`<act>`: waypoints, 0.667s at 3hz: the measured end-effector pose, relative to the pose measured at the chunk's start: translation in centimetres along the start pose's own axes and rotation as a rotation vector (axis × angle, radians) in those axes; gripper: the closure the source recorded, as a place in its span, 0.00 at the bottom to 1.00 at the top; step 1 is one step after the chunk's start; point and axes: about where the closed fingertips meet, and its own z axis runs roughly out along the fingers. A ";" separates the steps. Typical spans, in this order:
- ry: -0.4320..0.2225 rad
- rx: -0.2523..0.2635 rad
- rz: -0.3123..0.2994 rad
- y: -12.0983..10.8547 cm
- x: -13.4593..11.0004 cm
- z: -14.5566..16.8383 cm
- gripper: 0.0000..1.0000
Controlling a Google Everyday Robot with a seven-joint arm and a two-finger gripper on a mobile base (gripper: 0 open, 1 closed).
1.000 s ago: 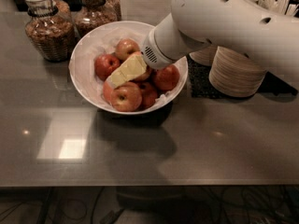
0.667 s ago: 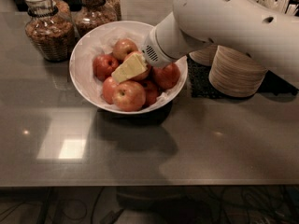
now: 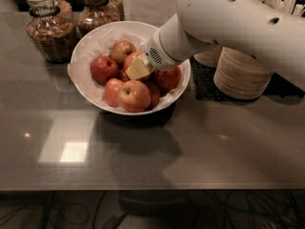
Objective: Pick apple from white bowl
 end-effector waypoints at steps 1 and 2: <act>0.000 0.000 0.000 0.0 0.0 0.0 1.00; 0.000 0.000 0.000 0.0 0.0 0.0 1.00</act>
Offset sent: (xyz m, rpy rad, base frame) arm 0.0000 0.0000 0.0000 0.0000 0.0000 0.0000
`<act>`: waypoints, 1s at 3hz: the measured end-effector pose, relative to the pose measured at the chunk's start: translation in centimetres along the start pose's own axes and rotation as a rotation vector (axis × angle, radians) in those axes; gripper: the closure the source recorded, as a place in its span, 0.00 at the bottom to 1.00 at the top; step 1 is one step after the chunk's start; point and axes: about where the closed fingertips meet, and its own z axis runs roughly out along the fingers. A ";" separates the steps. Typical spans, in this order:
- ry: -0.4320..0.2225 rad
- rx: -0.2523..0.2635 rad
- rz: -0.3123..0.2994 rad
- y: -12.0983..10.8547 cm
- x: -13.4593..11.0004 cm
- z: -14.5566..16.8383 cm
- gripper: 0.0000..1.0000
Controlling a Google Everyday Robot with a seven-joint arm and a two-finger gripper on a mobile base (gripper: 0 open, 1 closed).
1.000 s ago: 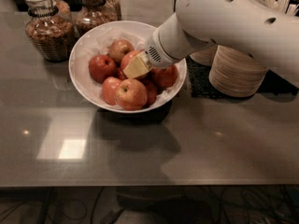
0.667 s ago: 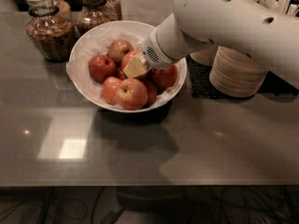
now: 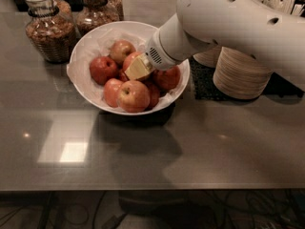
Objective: Pick apple from white bowl
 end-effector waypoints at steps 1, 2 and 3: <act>-0.018 -0.012 -0.022 -0.7 0.2 -1.3 1.00; -0.101 0.002 -0.082 -2.2 -1.5 -6.2 1.00; -0.220 0.010 -0.143 -3.4 -3.8 -11.9 1.00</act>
Offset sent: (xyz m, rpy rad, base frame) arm -0.0143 -0.0728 0.1217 0.0612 -0.2452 0.1247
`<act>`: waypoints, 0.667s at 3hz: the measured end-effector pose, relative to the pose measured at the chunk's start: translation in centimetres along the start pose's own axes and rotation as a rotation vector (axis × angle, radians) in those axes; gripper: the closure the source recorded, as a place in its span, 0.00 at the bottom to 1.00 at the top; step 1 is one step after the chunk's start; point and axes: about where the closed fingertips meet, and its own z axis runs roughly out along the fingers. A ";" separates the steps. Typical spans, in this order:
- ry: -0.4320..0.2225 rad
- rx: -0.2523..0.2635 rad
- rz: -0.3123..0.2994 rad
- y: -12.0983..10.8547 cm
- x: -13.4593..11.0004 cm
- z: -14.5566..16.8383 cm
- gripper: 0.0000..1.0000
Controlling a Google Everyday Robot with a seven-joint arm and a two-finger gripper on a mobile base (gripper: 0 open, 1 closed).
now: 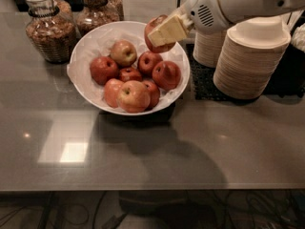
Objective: Pick apple from white bowl
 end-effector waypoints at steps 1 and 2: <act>-0.102 -0.064 -0.031 -0.4 -2.0 -2.5 1.00; -0.102 -0.064 -0.031 -0.4 -2.0 -2.5 1.00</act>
Offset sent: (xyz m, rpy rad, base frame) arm -0.0032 -0.0096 0.0199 0.0541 -0.0292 0.0578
